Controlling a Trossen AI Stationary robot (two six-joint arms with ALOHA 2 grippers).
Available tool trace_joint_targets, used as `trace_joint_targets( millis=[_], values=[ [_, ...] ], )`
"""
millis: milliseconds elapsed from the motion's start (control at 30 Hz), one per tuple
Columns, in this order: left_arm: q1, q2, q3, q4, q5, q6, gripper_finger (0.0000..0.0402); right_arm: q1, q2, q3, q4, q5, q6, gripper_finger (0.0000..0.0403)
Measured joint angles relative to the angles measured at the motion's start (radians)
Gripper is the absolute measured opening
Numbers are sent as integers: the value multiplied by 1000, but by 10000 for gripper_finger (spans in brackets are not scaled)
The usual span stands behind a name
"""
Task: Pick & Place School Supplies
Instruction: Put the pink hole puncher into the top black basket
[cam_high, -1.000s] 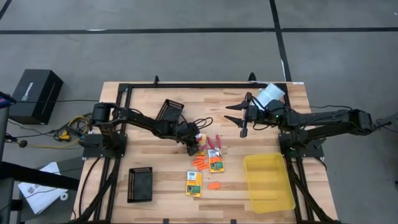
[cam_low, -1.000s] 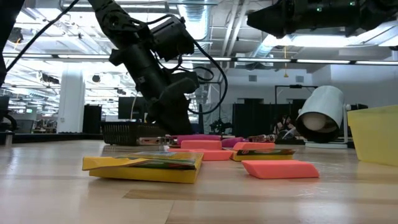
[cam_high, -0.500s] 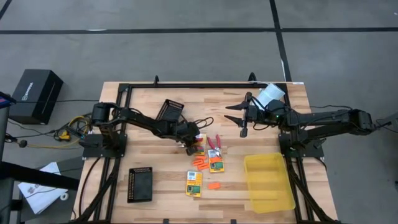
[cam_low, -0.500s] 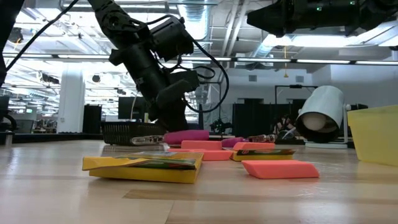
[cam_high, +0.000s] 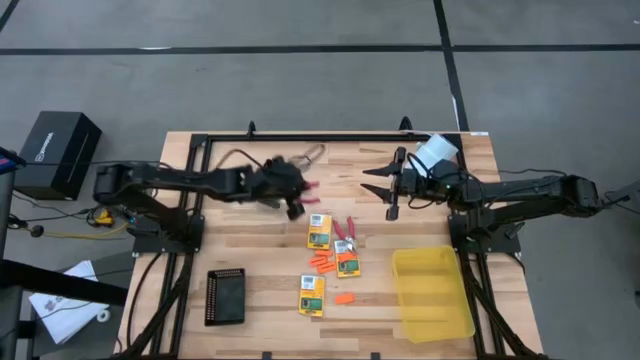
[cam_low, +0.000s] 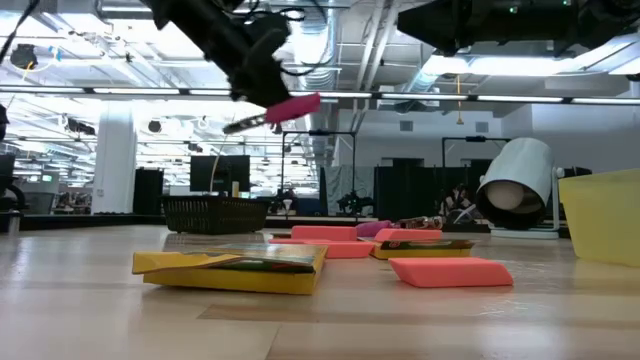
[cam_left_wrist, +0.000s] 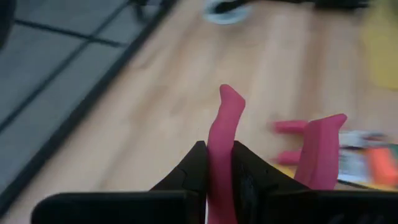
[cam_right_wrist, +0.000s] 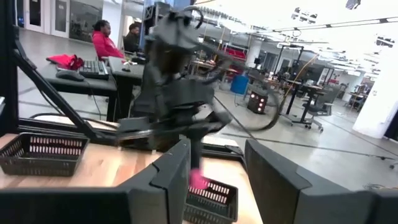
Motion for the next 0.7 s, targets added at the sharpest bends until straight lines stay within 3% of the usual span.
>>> trace_joint_targets(
  millis=[233,500,700],
  values=[
    [154,-57,0,-72,-17,-8,33,21,0,0,20,0,1,142],
    [277,19,-66,-42,-19,-120,33,48,0,0,29,0,1,144],
    [311,83,-157,8,-32,-192,33,58,0,0,28,1,1,141]
  ],
)
